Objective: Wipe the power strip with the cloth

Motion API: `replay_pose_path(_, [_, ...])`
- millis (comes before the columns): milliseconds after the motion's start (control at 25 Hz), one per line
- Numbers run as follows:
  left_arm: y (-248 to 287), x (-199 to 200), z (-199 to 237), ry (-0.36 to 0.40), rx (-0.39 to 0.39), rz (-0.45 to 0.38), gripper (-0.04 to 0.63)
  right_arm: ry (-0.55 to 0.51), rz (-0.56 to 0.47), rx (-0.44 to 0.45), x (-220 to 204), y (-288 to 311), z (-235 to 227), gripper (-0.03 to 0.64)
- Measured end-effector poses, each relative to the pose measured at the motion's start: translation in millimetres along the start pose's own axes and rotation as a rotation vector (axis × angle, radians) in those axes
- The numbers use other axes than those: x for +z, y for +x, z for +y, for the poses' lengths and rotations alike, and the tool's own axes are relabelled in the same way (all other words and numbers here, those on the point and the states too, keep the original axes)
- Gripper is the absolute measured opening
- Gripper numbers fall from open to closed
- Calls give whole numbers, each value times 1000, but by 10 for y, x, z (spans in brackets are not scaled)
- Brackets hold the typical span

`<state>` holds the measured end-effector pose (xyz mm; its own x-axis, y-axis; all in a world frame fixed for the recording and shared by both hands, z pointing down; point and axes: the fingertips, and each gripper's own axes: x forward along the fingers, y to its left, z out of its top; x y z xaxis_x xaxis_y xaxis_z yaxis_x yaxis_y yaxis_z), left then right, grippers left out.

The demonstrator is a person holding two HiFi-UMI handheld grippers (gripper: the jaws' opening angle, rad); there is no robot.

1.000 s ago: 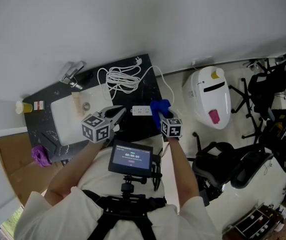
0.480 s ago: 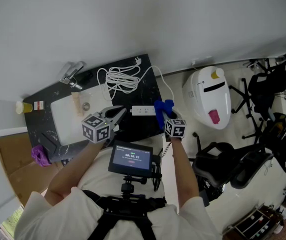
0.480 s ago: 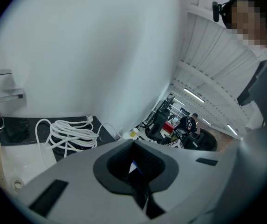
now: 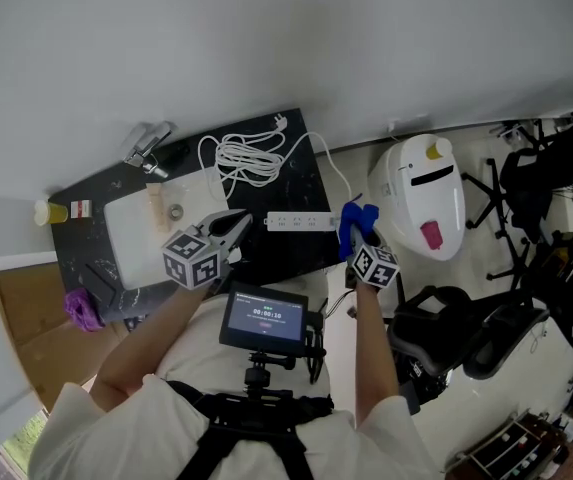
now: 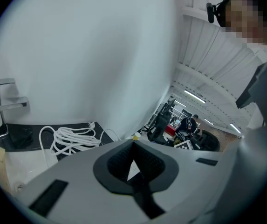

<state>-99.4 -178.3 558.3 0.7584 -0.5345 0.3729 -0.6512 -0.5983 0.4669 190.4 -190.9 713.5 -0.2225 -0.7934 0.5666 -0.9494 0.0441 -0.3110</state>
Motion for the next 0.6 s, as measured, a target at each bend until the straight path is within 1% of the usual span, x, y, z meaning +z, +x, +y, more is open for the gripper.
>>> replay_pose_path(200, [-30,-11,-3,-5,-8,-7,8,6,-49,18,121,-214,134,103])
replay_pose_path(600, [-117,-34,28,-31,-23,-45,8,-11,-87,71,214,-474,578,103])
